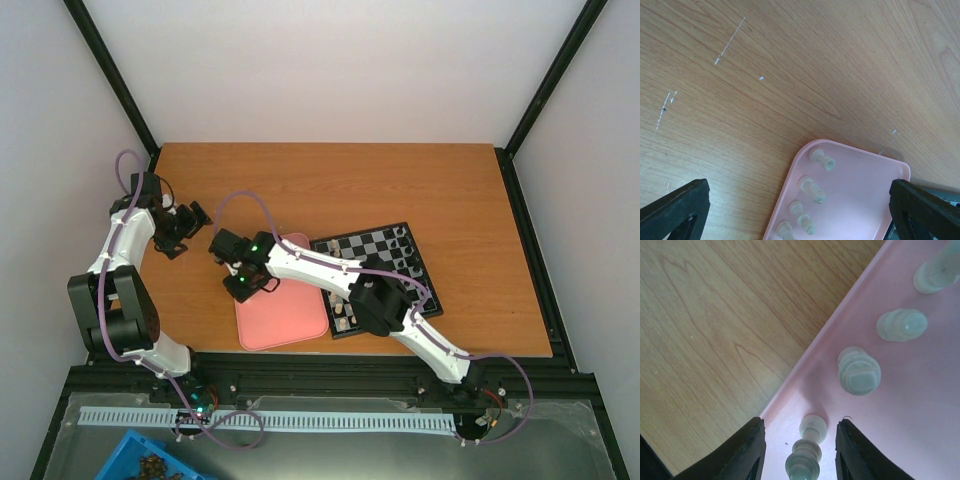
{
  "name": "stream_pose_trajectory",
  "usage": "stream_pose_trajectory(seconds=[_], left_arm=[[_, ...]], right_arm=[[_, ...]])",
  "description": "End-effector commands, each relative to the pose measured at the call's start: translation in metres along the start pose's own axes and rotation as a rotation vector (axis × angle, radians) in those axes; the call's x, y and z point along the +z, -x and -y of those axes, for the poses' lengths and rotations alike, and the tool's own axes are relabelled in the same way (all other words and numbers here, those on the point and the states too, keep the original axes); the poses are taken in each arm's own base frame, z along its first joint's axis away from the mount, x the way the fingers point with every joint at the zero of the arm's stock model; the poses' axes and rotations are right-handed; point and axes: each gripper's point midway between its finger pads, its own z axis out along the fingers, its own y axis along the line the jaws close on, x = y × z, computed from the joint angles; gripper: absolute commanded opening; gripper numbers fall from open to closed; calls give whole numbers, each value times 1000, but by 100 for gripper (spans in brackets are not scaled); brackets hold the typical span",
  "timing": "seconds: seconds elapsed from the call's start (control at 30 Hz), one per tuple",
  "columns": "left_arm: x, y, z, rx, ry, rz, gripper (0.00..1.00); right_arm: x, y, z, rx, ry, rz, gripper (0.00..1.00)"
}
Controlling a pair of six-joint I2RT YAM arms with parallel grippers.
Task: Set up the chess pieces on the board
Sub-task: Pick up the chess piece from the storage box.
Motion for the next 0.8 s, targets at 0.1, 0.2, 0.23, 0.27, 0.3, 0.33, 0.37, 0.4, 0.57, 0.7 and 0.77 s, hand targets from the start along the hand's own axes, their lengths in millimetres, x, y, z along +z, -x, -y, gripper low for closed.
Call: stream_pose_trajectory(seconds=[0.1,0.2,0.23,0.27,0.3,0.33,0.37,0.4,0.57,0.7,0.77], left_arm=[[-3,4,5,22,-21,11,100],[-3,3,5,19,-21,8,100],[-2,4,5,18,-22,8,100],[-2,4,5,18,-23,6,100],[-2,3,5,17,-24,6,100],[-2,3,5,18,-25,6,100],[-2,3,5,17,-24,6,100],[-2,3,5,18,-25,6,100],[-3,3,5,20,-25,6,100],[-5,3,6,21,-26,8,100],[-5,2,5,23,-24,8,100]], right_arm=[[12,-6,7,7,-15,-37,37],[12,-8,8,10,-22,-42,33],[12,-7,9,10,-24,-40,32],[11,-7,9,10,-27,-39,29],[11,-8,10,11,-31,-40,27],[11,-7,10,12,-34,-39,23],[11,-8,11,14,-38,-39,19],[10,-7,11,13,-42,-38,16],[-4,-9,17,18,-76,-39,4],[-52,-1,29,28,-136,28,3],[-76,-5,42,54,-163,52,3]])
